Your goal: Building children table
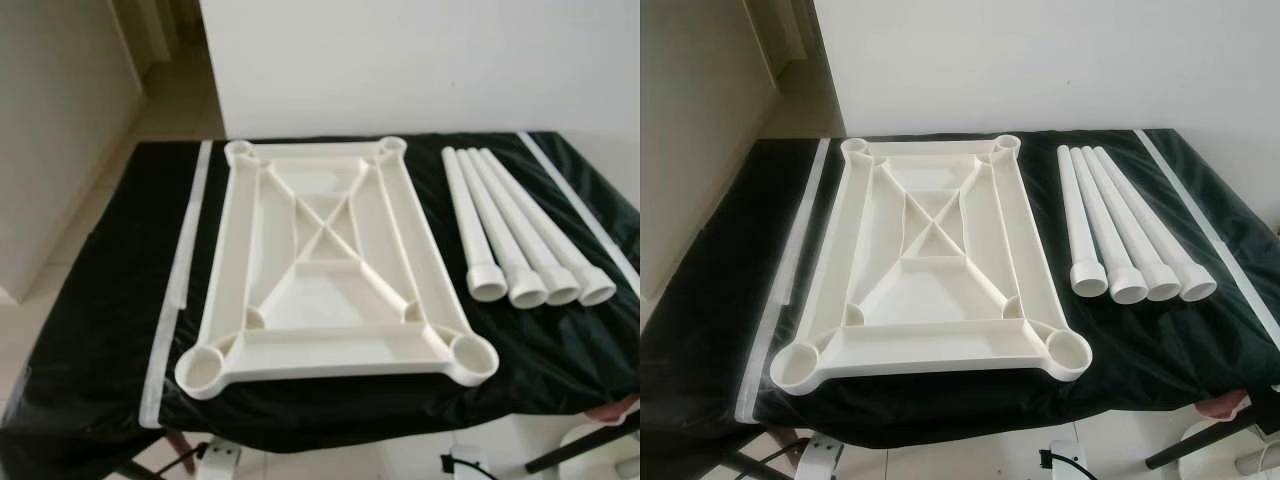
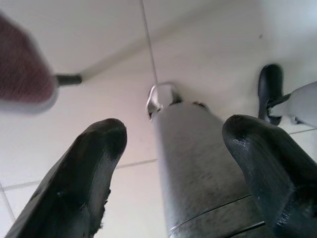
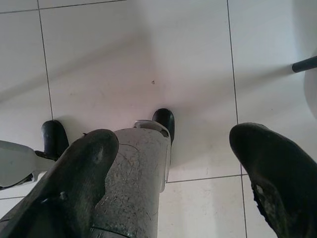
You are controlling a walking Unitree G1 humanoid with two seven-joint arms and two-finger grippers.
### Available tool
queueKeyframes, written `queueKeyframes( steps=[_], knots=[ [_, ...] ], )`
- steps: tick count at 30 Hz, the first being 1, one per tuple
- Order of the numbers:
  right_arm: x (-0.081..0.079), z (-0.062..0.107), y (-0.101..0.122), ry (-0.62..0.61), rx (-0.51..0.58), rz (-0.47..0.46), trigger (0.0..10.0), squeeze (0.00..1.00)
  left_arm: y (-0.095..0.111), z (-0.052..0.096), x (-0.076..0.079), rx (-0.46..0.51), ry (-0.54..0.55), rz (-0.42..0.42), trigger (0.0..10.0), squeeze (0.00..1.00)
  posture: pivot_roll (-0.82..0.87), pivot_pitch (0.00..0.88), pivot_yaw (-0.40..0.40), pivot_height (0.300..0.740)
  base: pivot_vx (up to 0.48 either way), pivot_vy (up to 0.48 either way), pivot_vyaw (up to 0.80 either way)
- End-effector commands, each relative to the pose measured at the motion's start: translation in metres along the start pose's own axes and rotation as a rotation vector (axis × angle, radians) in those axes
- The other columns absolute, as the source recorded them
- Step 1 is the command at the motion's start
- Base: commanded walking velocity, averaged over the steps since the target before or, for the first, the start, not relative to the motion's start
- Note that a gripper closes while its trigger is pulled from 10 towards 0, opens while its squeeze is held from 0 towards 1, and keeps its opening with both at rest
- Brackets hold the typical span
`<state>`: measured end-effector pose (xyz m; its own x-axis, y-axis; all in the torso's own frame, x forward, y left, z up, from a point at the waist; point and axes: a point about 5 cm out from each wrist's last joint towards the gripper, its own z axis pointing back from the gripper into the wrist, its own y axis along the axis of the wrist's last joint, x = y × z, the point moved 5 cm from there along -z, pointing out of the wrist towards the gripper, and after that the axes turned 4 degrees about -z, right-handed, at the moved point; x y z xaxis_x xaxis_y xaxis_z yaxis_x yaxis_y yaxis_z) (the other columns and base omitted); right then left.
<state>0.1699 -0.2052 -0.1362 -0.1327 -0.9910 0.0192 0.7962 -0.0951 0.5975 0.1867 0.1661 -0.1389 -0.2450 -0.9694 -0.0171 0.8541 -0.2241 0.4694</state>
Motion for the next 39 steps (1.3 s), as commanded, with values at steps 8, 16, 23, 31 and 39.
queueKeyframes(
  steps=[8, 16, 23, 31, 39],
  knots=[
    [-0.001, 0.003, -0.014, -0.001, -0.046, -0.013, 10.0, 0.00, -0.003, -0.001, 0.011, -0.033, -0.050, 0.009, 10.0, 0.00, -0.01, 0.000, 0.016, 0.740, -0.124, 0.000, 0.00],
    [-0.002, 0.003, -0.014, -0.001, -0.048, -0.014, 10.0, 0.00, 0.000, -0.003, 0.017, -0.033, -0.052, 0.008, 10.0, 0.00, -0.01, 0.000, 0.017, 0.740, -0.273, 0.000, 0.00],
    [-0.002, 0.003, -0.015, -0.001, -0.049, -0.014, 10.0, 0.00, 0.000, -0.003, 0.021, -0.036, -0.053, 0.008, 10.0, 0.00, -0.01, 0.000, 0.017, 0.740, -0.282, 0.000, 0.00],
    [-0.001, 0.003, -0.014, -0.001, -0.047, -0.016, 10.0, 0.00, -0.020, 0.004, -0.008, -0.053, -0.021, 0.033, 10.0, 0.00, -0.01, 0.000, 0.016, 0.740, -0.071, 0.000, 0.00],
    [0.000, 0.003, -0.014, -0.002, -0.045, -0.018, 10.0, 0.00, -0.033, 0.012, -0.029, -0.057, -0.009, 0.045, 10.0, 0.00, -0.01, 0.000, 0.015, 0.740, 0.000, 0.000, 0.00]
  ],
)
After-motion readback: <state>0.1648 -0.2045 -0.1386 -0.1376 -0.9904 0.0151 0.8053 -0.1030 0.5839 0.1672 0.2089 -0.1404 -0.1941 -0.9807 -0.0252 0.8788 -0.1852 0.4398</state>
